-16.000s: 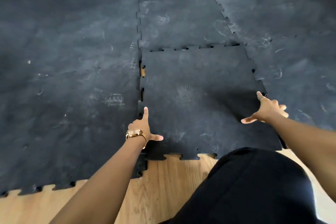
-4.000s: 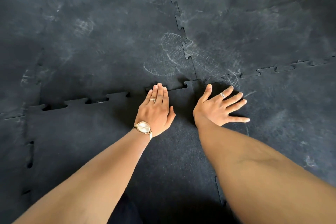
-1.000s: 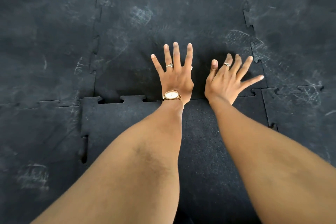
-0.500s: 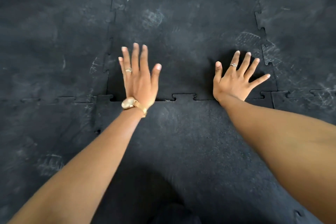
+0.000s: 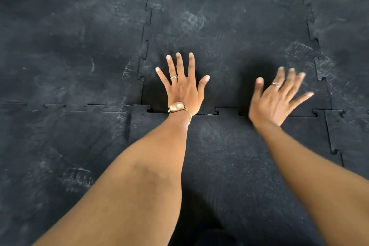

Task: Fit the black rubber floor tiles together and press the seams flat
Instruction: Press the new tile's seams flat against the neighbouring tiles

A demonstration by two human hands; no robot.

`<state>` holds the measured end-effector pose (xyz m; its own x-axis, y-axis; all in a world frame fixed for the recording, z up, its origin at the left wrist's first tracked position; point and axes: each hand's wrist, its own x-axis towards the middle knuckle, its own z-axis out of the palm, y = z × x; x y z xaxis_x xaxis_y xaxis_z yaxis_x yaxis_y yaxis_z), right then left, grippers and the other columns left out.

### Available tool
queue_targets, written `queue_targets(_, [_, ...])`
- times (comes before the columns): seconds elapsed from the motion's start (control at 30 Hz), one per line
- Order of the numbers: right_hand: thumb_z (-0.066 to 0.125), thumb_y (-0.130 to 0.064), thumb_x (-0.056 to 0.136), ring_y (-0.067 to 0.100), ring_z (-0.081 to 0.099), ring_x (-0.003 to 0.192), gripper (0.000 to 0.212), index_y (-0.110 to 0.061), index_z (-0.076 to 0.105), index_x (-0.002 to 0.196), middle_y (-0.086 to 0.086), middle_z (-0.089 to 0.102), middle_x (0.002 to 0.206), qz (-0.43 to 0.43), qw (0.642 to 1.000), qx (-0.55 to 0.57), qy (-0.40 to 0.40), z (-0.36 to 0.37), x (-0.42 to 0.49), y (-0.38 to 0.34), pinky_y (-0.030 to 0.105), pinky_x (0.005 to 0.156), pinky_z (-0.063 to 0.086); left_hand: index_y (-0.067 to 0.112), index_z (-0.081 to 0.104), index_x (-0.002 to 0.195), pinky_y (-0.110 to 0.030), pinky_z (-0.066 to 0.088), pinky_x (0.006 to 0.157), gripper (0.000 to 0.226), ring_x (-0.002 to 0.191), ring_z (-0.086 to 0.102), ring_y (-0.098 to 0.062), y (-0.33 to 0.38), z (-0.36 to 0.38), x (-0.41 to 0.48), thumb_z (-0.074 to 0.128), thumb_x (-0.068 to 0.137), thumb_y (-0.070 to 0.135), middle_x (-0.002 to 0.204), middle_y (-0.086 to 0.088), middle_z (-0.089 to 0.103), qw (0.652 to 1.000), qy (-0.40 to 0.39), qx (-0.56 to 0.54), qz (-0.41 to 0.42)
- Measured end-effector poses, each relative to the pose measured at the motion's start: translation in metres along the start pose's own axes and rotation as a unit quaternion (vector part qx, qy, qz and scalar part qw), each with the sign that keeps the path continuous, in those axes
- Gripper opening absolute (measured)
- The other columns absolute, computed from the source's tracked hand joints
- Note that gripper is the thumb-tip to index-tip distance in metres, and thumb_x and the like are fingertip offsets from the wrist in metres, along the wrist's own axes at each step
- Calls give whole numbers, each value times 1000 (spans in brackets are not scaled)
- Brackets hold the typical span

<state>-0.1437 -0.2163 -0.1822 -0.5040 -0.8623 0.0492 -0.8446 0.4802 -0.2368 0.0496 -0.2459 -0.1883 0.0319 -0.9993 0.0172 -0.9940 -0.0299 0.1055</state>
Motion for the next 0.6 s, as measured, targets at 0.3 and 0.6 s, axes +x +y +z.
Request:
queue_targets(0.3, [0,-60,95,30,-5,150,74,-17,5,155,9,4,163,23,998,-18,-59,33,-50,-93,64,114,-8,10,36,148,-53,12,119,50,147,14,-40,-7,-4,2,28,102,30,150,-21,38,963,84,-257,20])
queue_targets(0.6, [5,-65,95,32,-7,149,75,-19,3,155,10,1,163,20,997,-28,-68,32,-51,-93,66,113,-8,11,55,131,-51,18,119,35,143,29,-31,-86,-35,-5,43,100,18,137,-10,54,943,173,-282,37])
